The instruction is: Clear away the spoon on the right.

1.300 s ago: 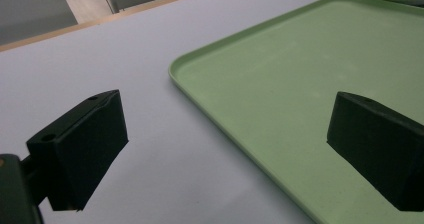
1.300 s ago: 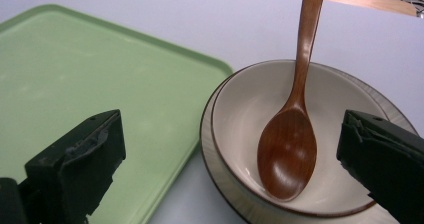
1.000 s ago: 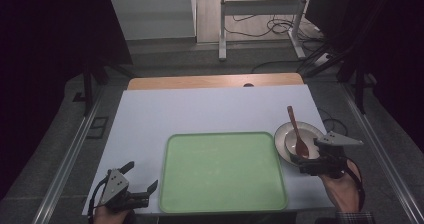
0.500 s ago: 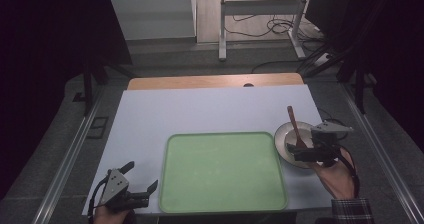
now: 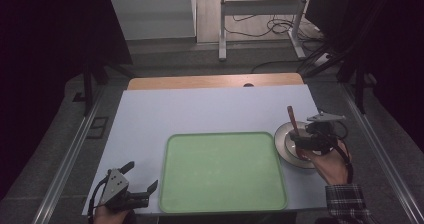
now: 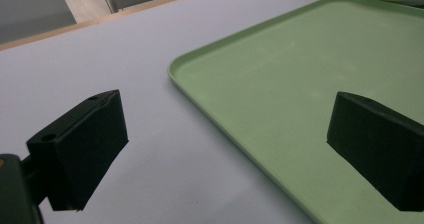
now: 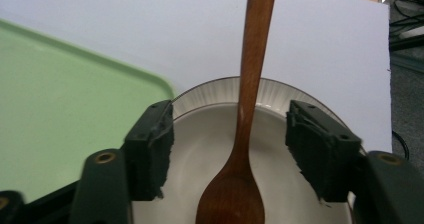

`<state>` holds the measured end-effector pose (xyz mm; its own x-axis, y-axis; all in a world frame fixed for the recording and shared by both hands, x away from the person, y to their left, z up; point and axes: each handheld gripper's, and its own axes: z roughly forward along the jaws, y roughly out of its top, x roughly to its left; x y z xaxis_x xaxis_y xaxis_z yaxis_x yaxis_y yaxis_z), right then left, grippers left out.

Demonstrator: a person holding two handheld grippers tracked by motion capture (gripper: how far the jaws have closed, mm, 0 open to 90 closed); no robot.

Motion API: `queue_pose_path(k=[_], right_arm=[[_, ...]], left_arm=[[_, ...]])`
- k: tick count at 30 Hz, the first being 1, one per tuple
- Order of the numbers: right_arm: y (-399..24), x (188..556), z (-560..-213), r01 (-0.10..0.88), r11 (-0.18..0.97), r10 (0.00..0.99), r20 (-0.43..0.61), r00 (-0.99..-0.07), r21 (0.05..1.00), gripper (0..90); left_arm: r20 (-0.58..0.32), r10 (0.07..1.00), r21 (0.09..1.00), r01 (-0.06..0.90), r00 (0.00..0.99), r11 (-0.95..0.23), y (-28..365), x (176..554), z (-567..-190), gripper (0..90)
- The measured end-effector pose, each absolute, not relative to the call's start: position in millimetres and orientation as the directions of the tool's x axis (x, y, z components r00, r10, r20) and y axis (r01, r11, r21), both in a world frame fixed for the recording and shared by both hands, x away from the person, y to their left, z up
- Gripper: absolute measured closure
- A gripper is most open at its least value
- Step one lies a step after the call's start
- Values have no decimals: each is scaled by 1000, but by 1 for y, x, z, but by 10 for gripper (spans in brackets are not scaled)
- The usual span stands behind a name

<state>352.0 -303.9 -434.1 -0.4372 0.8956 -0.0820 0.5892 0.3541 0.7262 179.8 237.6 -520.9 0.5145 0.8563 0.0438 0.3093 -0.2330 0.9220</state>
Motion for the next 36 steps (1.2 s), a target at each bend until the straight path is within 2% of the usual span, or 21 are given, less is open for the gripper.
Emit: queue_pose_path(k=[10,22,29,33,36], right_arm=[[-300,376,-430,640,339,905,-54,-422,690,485],[-288,406,-430,684,357,916,-97,-388,636,603],[-283,416,-434,712,369,918,-115,-379,598,667],[-282,419,-436,726,366,919,-105,-379,582,755],[-280,418,-434,729,362,920,-99,-379,580,766]], left_arm=[[43,856,922,310,515,-233,238,180,-521,27],[42,855,922,310,517,-233,238,180,-521,27],[43,854,922,309,518,-234,238,180,-521,27],[44,853,921,308,520,-236,237,180,-521,26],[46,853,921,309,520,-238,237,180,-521,26]])
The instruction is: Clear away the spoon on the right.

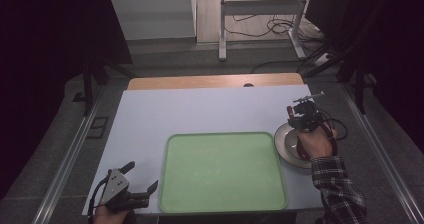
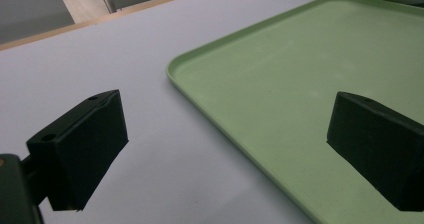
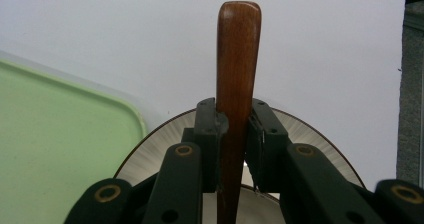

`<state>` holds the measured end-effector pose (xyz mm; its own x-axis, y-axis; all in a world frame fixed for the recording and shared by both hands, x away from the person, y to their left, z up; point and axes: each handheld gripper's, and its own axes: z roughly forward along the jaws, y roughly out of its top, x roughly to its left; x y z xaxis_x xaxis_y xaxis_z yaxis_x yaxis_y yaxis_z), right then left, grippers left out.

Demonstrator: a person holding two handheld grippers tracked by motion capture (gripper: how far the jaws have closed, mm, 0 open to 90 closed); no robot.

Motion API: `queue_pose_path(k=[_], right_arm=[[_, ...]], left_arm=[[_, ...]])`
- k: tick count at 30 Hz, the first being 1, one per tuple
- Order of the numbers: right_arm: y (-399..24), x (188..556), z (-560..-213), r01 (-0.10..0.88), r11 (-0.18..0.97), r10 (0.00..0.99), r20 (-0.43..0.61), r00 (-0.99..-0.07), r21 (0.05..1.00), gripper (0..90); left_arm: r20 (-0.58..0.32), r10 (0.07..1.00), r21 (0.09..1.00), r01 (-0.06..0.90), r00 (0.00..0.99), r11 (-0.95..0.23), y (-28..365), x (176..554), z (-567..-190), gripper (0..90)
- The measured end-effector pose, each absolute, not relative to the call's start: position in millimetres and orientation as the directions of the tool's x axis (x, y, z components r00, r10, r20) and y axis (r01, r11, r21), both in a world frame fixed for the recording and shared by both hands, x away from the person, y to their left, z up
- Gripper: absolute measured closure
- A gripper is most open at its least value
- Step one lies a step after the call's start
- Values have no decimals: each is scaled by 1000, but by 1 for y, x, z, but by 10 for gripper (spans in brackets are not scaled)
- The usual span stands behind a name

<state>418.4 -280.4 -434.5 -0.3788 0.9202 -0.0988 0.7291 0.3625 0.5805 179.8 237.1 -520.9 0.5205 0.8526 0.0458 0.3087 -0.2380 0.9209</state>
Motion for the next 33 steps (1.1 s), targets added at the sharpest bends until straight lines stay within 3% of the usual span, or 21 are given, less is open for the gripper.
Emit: queue_pose_path(k=[33], right_arm=[[-270,396,-374,713,431,875,-61,-481,553,772]], left_arm=[[57,851,919,306,522,-249,236,180,-521,26]])
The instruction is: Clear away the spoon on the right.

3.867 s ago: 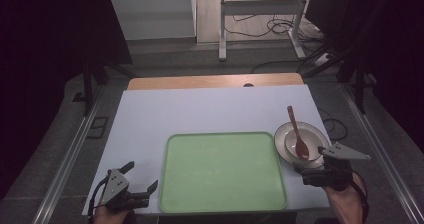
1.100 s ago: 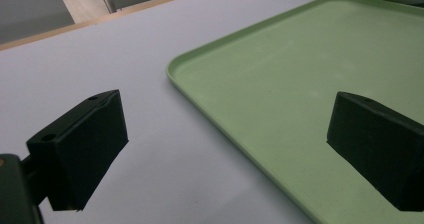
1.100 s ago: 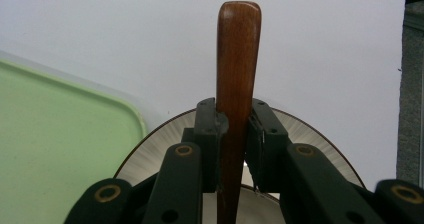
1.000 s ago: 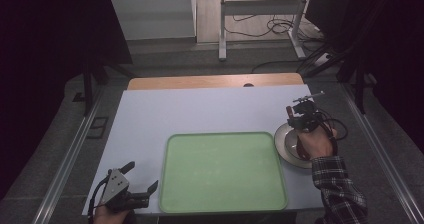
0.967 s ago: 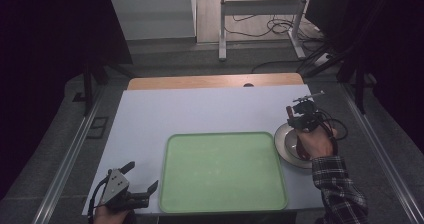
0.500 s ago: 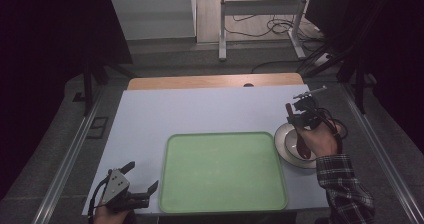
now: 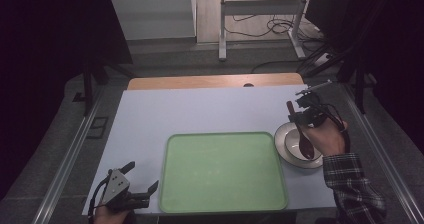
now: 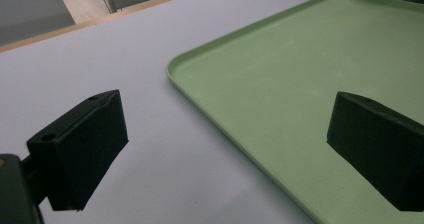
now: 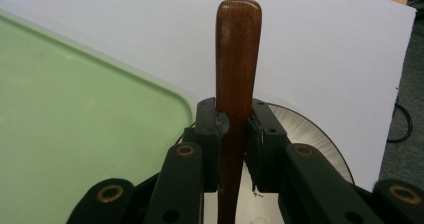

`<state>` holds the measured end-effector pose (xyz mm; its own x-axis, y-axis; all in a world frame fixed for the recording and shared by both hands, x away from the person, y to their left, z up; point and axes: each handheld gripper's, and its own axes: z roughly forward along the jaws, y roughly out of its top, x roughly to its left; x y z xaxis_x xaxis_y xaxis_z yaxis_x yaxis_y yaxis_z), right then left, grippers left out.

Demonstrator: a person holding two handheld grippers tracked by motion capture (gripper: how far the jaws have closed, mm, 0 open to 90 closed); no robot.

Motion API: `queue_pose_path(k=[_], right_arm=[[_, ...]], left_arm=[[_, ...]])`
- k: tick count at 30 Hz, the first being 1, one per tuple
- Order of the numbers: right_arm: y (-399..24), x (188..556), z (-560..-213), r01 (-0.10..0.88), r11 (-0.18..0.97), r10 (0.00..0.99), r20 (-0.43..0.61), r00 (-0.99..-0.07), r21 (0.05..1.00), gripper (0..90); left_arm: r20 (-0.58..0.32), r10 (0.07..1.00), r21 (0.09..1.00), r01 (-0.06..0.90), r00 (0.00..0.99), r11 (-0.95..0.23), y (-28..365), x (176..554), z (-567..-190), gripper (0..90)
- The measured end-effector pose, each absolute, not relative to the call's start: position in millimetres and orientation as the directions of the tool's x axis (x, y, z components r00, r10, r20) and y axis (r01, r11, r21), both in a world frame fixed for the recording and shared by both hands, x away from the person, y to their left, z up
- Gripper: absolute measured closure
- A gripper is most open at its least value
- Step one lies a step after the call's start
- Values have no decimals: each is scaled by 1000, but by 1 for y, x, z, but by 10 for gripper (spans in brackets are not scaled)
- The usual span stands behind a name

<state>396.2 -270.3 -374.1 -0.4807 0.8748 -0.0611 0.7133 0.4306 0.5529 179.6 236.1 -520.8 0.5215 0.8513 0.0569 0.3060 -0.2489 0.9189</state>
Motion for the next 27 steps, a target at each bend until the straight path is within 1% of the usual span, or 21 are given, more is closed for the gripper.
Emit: queue_pose_path(k=[14,27], right_arm=[[-259,379,-359,714,465,847,-28,-530,523,772],[-234,364,-366,703,520,802,4,-597,485,773]], left_arm=[[62,851,918,305,521,-253,235,179,-521,26],[64,851,918,304,521,-255,235,179,-521,27]])
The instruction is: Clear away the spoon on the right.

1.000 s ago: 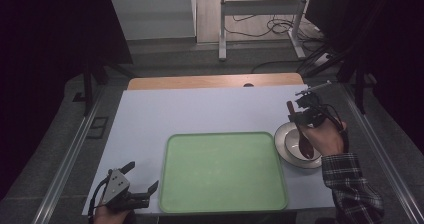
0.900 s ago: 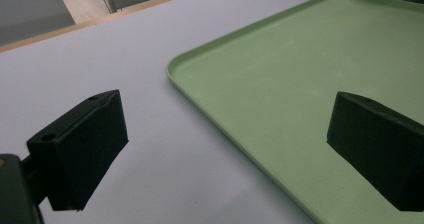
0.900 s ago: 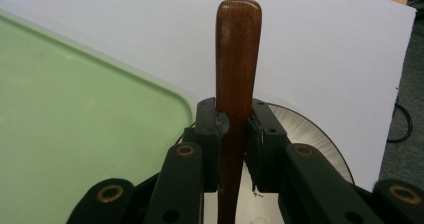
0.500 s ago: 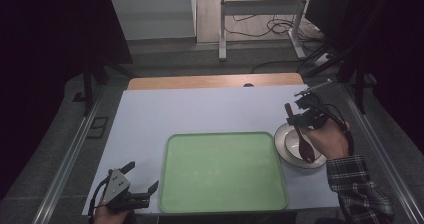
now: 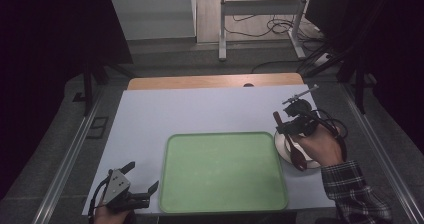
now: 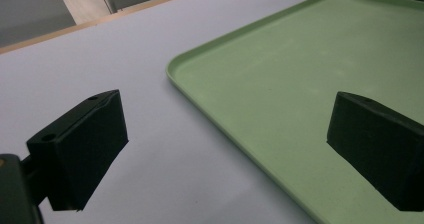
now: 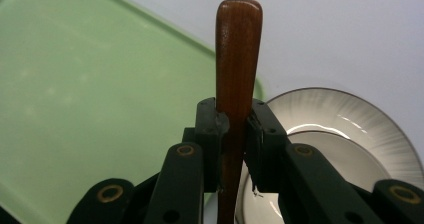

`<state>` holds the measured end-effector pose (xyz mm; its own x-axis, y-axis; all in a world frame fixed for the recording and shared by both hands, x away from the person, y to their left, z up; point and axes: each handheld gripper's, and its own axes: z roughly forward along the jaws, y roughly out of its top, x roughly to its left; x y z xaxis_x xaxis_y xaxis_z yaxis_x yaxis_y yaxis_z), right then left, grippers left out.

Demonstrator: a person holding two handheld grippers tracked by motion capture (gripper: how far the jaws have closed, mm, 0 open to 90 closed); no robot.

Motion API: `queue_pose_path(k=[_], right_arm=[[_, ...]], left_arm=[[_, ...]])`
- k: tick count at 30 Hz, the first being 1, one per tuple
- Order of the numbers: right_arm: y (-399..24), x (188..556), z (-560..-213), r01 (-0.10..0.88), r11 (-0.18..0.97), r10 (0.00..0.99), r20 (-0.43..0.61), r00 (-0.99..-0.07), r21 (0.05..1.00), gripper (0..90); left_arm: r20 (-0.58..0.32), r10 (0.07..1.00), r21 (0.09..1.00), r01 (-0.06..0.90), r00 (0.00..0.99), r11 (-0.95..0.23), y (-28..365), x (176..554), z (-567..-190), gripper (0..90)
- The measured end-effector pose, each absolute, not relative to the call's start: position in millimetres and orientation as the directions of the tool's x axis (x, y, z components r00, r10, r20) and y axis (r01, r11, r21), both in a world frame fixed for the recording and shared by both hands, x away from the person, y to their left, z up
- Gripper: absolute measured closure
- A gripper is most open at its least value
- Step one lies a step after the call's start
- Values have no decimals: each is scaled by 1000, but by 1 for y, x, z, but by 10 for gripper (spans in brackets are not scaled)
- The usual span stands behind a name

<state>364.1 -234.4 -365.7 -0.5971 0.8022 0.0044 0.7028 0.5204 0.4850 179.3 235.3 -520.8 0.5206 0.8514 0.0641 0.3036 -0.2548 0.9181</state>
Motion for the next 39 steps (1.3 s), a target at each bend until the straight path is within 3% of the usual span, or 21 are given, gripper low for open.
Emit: queue_pose_path(k=[24,39], right_arm=[[-174,351,-411,689,628,724,51,-688,362,773],[-164,358,-451,730,616,749,67,-659,298,773]], left_arm=[[73,852,916,303,518,-262,235,179,-521,26],[39,874,929,304,484,-210,239,178,-521,0]])
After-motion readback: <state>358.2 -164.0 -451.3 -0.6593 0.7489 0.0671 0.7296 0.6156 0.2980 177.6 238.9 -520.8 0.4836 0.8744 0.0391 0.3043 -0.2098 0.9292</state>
